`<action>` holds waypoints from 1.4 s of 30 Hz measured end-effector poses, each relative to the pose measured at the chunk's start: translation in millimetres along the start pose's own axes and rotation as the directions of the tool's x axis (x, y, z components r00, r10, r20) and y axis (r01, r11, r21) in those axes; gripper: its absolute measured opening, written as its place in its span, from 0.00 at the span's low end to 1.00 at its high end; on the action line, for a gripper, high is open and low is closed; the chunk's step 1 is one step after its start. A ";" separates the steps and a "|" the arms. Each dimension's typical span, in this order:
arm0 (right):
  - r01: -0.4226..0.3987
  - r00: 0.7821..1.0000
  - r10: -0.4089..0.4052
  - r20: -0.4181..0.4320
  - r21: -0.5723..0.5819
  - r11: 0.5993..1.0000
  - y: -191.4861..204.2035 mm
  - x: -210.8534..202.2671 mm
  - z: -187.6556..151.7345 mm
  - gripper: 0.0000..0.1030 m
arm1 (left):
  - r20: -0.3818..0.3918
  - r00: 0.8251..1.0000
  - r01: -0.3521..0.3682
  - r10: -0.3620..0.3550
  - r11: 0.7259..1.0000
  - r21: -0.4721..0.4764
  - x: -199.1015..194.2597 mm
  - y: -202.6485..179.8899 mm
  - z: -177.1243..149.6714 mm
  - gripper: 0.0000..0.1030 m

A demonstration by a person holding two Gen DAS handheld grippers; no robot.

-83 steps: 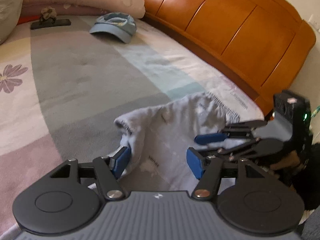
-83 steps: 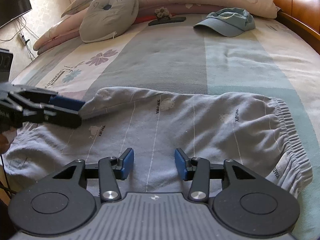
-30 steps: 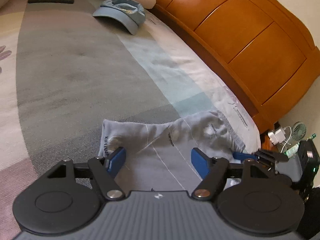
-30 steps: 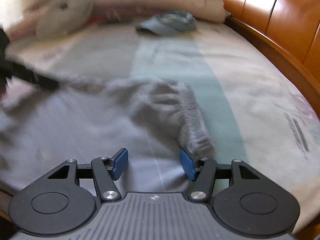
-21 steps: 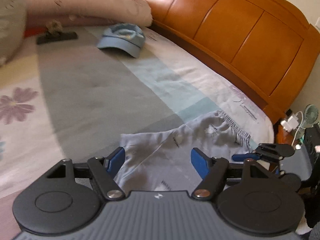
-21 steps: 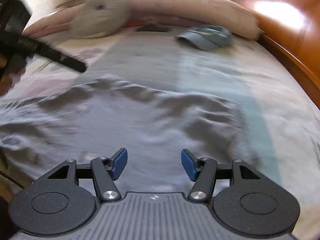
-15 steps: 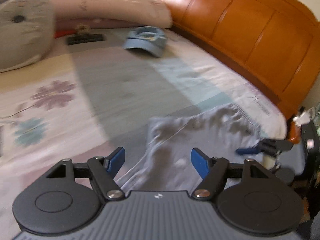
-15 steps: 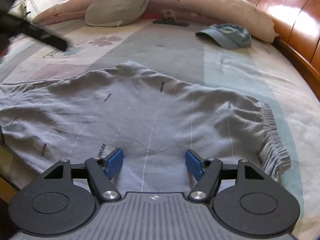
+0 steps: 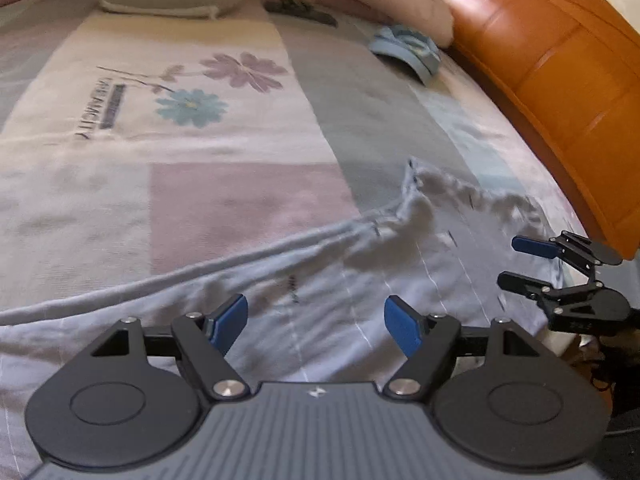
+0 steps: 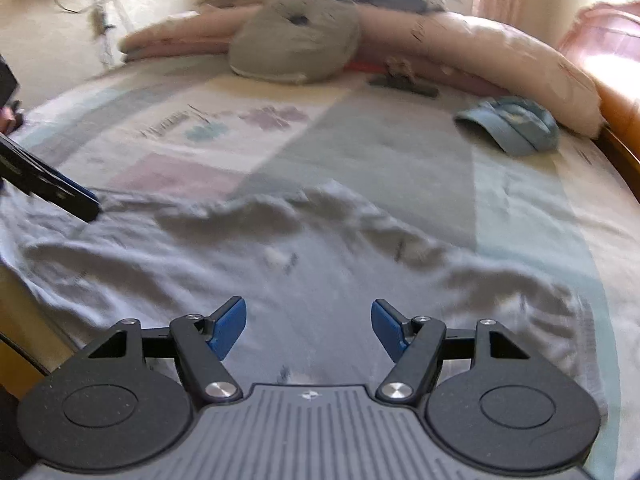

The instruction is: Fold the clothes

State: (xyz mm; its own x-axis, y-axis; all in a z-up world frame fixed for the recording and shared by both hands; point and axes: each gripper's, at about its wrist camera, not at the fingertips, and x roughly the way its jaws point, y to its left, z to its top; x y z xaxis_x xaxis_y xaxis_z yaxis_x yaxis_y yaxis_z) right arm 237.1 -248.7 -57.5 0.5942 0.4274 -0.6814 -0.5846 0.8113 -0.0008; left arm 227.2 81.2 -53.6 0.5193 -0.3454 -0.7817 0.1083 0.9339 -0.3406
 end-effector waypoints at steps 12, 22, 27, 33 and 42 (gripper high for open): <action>-0.495 0.862 0.505 -0.050 -0.303 0.815 67.2 95.2 108.5 0.27 | 0.080 0.942 -0.311 0.327 0.936 -0.168 -56.3 -4.1 -68.4 0.73; -0.563 0.823 0.529 -0.207 -0.421 0.711 118.9 140.5 105.7 0.27 | 0.117 0.915 -0.348 0.387 0.901 -0.259 -81.2 8.1 -92.4 0.74; -0.480 0.865 0.485 -0.133 -0.502 0.719 125.0 117.4 99.4 0.26 | 0.119 0.933 -0.308 0.339 0.926 -0.217 -77.4 31.4 -85.0 0.74; -0.484 0.874 0.445 -0.197 -0.450 0.751 134.1 131.9 100.4 0.17 | 0.121 0.963 -0.225 0.242 0.964 -0.142 -73.3 47.6 -76.2 0.74; -0.409 0.911 0.362 -0.200 -0.562 0.719 155.3 125.5 103.2 0.05 | 0.159 0.964 -0.192 0.214 0.971 -0.146 -84.0 57.5 -81.9 0.74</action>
State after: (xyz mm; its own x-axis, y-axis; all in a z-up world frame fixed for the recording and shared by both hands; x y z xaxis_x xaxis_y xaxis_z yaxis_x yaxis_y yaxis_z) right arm 277.9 -27.9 -67.5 0.2194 0.6029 -0.7671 -0.9737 0.1844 -0.1335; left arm 120.4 156.4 -50.3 0.6583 -0.1179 -0.7434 -0.1181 0.9592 -0.2568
